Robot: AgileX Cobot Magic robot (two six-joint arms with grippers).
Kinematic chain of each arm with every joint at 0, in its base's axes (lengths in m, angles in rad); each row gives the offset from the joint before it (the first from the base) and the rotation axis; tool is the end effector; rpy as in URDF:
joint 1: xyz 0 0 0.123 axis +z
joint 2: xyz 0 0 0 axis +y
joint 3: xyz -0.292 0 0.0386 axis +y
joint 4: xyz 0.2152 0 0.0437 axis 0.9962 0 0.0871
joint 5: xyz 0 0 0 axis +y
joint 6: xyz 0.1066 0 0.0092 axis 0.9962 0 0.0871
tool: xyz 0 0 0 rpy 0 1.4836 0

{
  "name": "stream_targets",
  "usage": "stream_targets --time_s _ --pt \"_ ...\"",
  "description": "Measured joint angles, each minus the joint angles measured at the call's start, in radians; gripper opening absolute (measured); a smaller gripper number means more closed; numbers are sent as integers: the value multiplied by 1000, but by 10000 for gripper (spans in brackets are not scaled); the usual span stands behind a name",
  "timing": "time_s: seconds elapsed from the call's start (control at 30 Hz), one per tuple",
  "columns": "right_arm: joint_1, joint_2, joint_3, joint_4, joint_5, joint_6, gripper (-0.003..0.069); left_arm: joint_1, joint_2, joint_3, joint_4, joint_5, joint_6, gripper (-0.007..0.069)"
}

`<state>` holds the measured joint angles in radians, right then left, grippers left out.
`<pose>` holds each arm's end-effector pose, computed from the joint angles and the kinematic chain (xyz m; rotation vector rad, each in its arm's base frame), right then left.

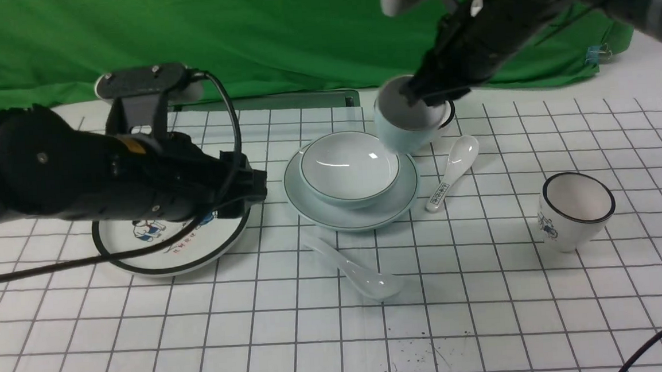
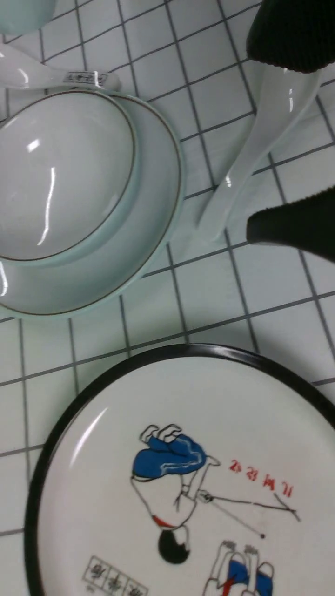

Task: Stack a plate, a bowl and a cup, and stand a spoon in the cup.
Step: Use the right arm to put the blue teacup into the blue rice bowl in the middle, then use the left arm to grab a blue soup spoon

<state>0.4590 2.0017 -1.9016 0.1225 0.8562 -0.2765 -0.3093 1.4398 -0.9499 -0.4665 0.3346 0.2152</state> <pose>0.3941 0.2058 0.3130 -0.8256 2.3009 0.2300 0.2725 -0.1037 0.2863 0.1719 2.2994 -0.4485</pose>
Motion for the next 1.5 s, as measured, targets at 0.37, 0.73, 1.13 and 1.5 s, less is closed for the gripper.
stream_targets --time_s 0.37,0.73,1.13,1.5 --pt "47 284 -269 6 99 41 74 0 49 0 -5 70 -4 393" --pt "47 303 -281 -1 111 89 349 -10 49 0 -75 97 -3 393" --pt "47 66 -283 -14 265 108 314 -209 194 -102 227 131 -299 462" --pt "47 -314 -129 -78 350 153 300 -209 471 -351 290 273 -398 584"
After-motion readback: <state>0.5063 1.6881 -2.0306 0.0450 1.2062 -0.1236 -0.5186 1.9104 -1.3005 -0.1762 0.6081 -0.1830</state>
